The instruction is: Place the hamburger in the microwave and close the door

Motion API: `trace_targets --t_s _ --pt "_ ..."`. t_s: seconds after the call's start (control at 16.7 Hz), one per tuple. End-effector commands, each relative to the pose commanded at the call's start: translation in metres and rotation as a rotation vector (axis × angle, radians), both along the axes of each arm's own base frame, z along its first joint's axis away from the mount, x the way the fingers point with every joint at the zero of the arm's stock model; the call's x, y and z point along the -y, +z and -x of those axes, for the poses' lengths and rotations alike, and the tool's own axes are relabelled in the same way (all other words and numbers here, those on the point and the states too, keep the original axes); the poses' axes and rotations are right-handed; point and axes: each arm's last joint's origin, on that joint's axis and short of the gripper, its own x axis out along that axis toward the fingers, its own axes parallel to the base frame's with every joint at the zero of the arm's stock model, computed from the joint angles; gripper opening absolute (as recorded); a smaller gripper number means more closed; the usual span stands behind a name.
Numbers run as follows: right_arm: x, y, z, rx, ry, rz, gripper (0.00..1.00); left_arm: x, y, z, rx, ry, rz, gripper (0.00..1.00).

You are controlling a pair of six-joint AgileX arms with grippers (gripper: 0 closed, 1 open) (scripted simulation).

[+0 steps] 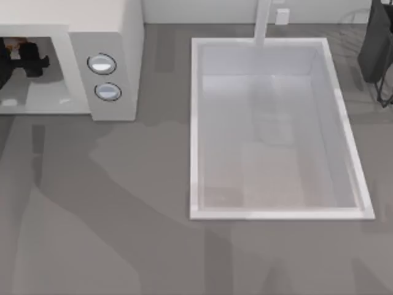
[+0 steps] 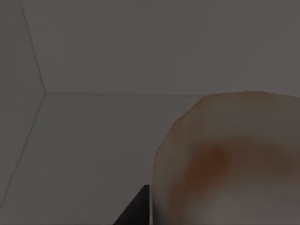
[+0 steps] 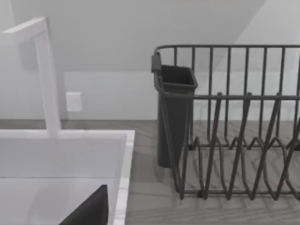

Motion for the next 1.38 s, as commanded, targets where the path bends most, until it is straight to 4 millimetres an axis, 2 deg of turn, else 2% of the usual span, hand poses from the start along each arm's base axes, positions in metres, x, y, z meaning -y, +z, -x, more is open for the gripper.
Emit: trace_targets --t_s 0.54,1.02,1.08,1.26,1.38 --pt "0.000 0.000 0.000 0.000 0.000 0.000 1.00 0.000 0.000 0.000 0.000 0.000 0.000 0.98" --pt "0.000 0.000 0.000 0.000 0.000 0.000 1.00 0.000 0.000 0.000 0.000 0.000 0.000 1.00" --pt "0.000 0.000 0.000 0.000 0.000 0.000 1.00 -0.008 0.013 0.042 -0.001 0.027 0.002 1.00" --pt "0.000 0.000 0.000 0.000 0.000 0.000 1.00 -0.012 0.016 0.048 0.011 0.032 0.000 1.00" --pt "0.000 0.000 0.000 0.000 0.000 0.000 1.00 -0.016 0.018 0.063 0.019 0.036 -0.001 1.00"
